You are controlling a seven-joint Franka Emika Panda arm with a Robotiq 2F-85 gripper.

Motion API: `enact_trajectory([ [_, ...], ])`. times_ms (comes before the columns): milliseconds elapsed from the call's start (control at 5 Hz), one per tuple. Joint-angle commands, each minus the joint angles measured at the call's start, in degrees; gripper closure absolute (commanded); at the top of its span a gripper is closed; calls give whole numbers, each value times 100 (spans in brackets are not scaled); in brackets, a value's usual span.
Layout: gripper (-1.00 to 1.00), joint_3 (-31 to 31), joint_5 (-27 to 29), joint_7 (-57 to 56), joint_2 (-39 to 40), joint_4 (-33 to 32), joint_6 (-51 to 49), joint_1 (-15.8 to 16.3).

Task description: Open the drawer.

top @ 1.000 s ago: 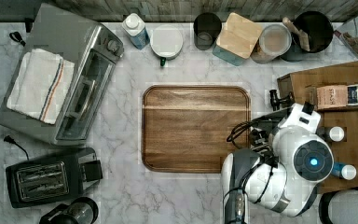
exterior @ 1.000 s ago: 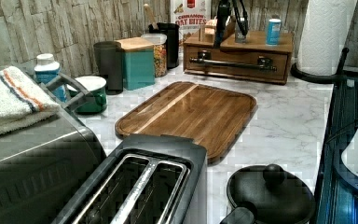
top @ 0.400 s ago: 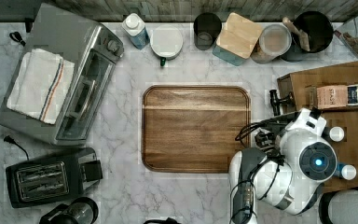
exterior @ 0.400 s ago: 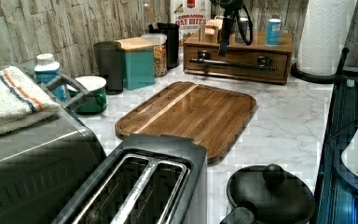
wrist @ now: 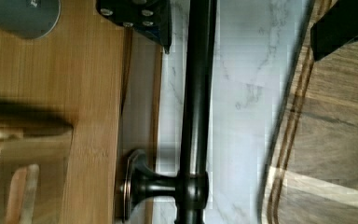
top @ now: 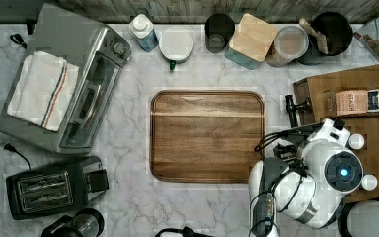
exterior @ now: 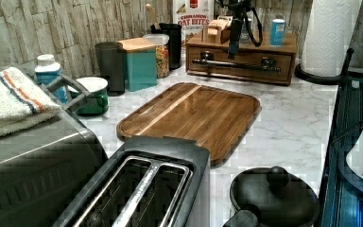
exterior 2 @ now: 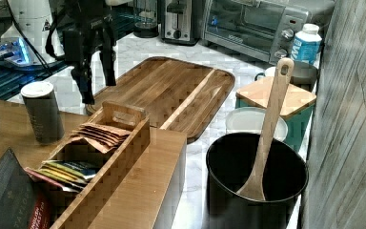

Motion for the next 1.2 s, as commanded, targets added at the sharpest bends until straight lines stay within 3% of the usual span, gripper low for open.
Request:
enact_trajectory([
  [200,-100,-124,141,400,369,65,626,-140],
  [600,-100,49,683,261,726,-16,1284,-114],
  [1200,-100,67,895,414,1014,-172,1622,86],
])
